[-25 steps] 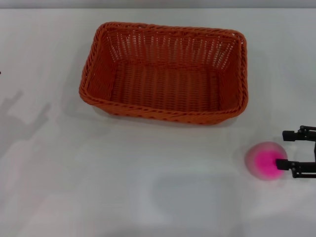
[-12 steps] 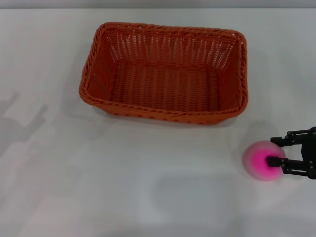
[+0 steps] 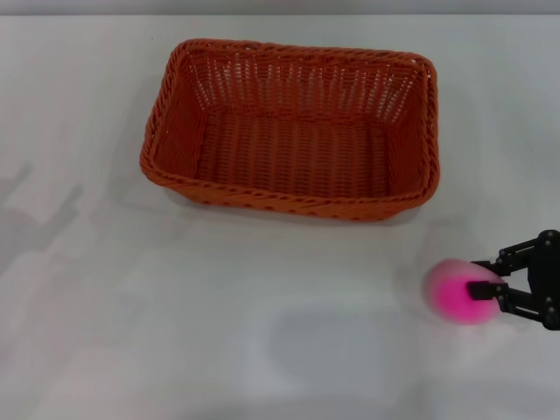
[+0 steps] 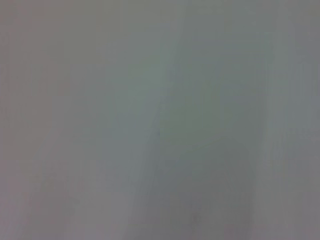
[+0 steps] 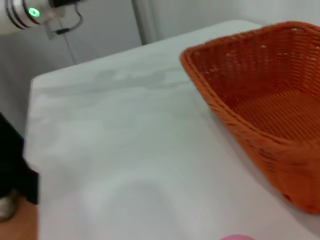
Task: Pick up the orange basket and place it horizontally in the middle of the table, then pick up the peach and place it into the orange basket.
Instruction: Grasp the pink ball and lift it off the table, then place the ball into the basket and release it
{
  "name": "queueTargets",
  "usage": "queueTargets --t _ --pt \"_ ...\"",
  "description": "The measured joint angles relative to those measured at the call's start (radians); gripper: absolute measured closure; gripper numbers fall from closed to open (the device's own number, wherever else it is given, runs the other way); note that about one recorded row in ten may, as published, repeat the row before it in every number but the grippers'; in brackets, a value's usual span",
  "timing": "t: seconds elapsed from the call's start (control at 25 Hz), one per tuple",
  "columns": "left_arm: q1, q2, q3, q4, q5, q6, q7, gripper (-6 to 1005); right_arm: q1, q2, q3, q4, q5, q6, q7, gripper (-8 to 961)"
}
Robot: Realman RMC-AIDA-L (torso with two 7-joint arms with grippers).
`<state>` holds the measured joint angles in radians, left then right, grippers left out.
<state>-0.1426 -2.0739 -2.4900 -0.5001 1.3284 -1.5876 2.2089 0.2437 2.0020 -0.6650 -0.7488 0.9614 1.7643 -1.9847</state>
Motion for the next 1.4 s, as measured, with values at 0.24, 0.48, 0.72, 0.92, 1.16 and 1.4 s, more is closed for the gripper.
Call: queueTargets --t 0.24,0.48,0.72,0.92,1.16,1.4 --pt "0.0 0.0 -0.001 -0.003 -0.001 0.0 0.003 140 0.014 0.0 -0.097 0.0 0.071 0.062 -0.001 738" --pt "0.004 0.0 -0.001 -0.002 -0.003 -0.003 0.015 140 0.031 0.0 -0.254 -0.016 0.243 0.068 0.035 787" --pt "0.008 0.0 -0.001 -0.003 -0.007 -0.001 0.018 139 0.072 -0.001 -0.258 -0.015 0.391 0.058 0.06 831" --pt "0.008 0.0 -0.001 -0.002 -0.008 -0.001 0.022 138 0.118 0.0 -0.252 -0.001 0.477 -0.028 0.076 884" --pt "-0.003 0.001 -0.001 0.0 -0.007 0.008 0.023 138 0.161 0.005 -0.252 0.052 0.494 -0.169 0.058 899" --pt "-0.007 -0.001 -0.001 0.0 -0.005 0.016 0.023 139 0.219 0.008 -0.277 0.124 0.505 -0.256 0.014 903"
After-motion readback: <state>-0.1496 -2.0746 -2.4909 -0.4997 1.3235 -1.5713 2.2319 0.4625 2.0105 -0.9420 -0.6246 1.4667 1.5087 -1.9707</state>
